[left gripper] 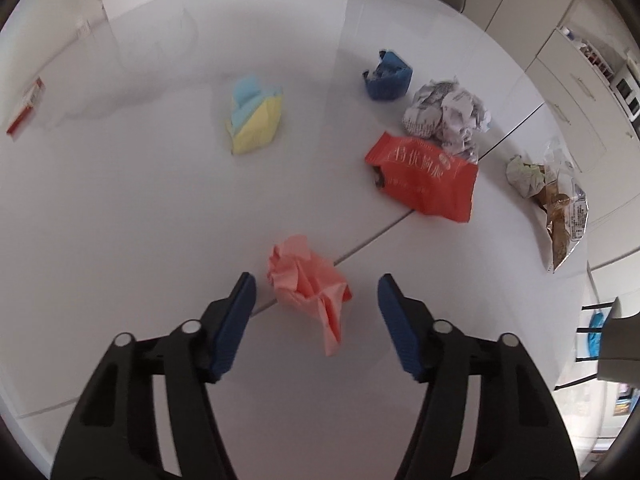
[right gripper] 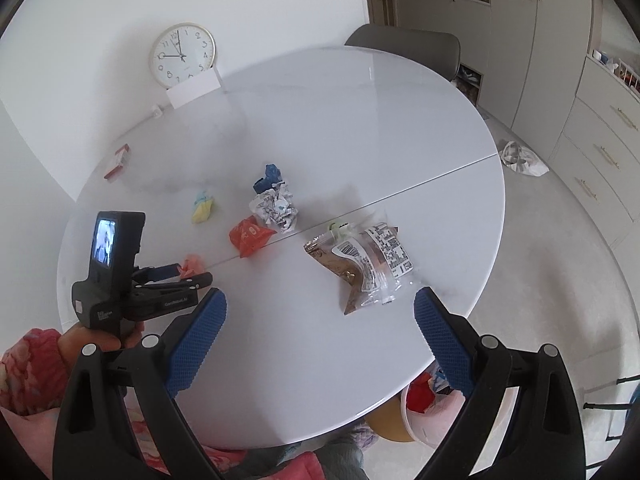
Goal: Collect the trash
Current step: 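Return to the table and grasp the pink crumpled tissue with the left gripper, then grasp the yellow-blue sponge with the right gripper while the left carries the tissue to the bin, then open both grippers over the bin to drop the sponge and pink tissue, then grasp the red snack packet on the table with the left gripper, then grasp the crumpled white paper with the right gripper while the left holds the packet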
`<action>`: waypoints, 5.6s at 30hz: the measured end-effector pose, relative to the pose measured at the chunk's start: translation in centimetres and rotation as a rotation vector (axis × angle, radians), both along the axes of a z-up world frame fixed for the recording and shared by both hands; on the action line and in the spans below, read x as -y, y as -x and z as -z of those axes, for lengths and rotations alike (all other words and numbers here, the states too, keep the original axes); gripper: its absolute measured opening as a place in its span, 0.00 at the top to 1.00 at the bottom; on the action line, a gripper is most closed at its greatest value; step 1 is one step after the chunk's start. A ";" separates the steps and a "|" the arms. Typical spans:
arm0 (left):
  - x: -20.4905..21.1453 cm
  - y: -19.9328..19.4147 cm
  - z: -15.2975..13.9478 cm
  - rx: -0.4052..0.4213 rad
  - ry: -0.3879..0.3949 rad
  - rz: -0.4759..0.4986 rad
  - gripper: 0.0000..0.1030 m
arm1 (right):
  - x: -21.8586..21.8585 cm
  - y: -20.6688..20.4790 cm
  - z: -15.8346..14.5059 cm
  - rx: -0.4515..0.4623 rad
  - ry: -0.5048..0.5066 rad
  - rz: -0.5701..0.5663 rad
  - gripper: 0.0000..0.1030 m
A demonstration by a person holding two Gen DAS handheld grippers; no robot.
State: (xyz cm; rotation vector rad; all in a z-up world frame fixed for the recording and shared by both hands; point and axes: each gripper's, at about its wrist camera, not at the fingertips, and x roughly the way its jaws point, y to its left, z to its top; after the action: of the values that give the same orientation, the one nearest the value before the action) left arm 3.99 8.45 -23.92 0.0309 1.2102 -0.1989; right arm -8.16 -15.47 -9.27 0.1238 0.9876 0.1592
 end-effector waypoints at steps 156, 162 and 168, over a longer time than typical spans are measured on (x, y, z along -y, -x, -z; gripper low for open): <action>6.4 -5.9 -1.2 0.106 -0.020 0.254 0.55 | 3.1 -2.2 -0.7 -0.048 -0.028 0.104 0.03; 3.7 -4.3 -5.2 0.151 0.019 0.180 0.55 | -1.7 -8.9 0.8 -0.045 -0.033 -0.068 0.03; -0.1 -2.7 -9.1 0.145 0.004 0.055 0.54 | -7.6 -16.4 5.7 -0.115 0.012 -0.154 0.15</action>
State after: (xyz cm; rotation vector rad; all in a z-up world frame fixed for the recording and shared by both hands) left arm 6.64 8.58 -14.80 0.0734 1.0654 -0.2431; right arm 8.25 -7.92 -14.93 0.0460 1.1133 0.2891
